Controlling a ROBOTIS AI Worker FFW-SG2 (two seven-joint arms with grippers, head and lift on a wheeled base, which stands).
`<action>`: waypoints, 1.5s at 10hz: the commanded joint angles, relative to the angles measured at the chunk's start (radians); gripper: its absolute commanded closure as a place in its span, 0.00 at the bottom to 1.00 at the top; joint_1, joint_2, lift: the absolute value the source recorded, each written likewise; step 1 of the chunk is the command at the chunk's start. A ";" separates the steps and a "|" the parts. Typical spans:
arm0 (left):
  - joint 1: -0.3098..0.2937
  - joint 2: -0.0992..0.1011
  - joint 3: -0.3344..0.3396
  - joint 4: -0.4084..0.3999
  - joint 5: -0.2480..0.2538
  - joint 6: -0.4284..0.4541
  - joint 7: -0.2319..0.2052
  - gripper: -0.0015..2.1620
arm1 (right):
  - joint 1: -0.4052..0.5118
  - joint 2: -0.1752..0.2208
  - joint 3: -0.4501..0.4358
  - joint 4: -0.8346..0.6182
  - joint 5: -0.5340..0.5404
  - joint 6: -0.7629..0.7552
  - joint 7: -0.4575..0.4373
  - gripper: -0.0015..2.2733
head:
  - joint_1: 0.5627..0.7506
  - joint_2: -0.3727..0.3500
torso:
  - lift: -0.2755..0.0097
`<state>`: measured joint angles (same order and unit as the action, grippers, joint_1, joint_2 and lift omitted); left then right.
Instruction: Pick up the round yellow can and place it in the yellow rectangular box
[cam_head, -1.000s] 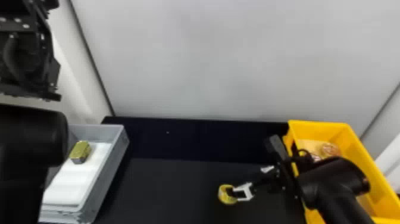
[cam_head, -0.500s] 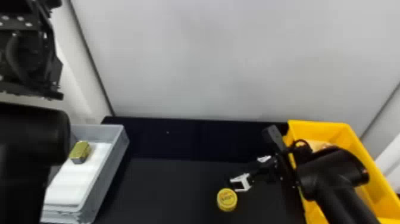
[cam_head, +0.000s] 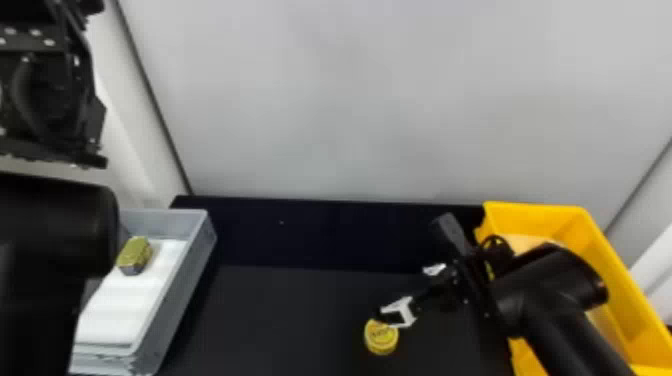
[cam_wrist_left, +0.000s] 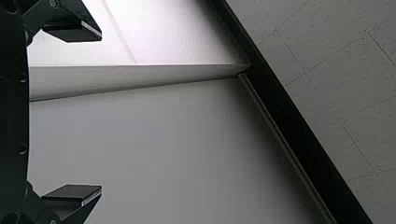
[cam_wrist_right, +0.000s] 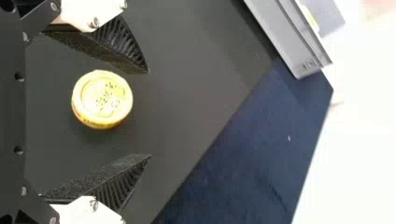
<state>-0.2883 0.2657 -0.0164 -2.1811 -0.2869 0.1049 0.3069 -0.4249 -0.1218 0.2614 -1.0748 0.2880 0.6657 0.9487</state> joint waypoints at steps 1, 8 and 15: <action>-0.005 -0.002 -0.007 0.004 0.000 0.001 0.000 0.06 | -0.020 -0.015 0.128 0.049 -0.022 -0.055 0.006 0.08 | 0.53 0.59 | 0.93; -0.025 -0.005 -0.033 0.017 0.000 0.001 0.000 0.06 | -0.074 -0.085 0.322 0.067 -0.044 -0.147 0.004 0.08 | 0.53 0.59 | 0.93; -0.028 -0.005 -0.033 0.017 0.002 -0.001 -0.001 0.06 | -0.075 -0.111 0.380 0.070 -0.058 -0.164 0.009 0.09 | 0.53 0.59 | 0.93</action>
<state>-0.3147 0.2609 -0.0460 -2.1643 -0.2866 0.1044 0.3061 -0.4942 -0.2175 0.6297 -1.0093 0.2337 0.5060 0.9568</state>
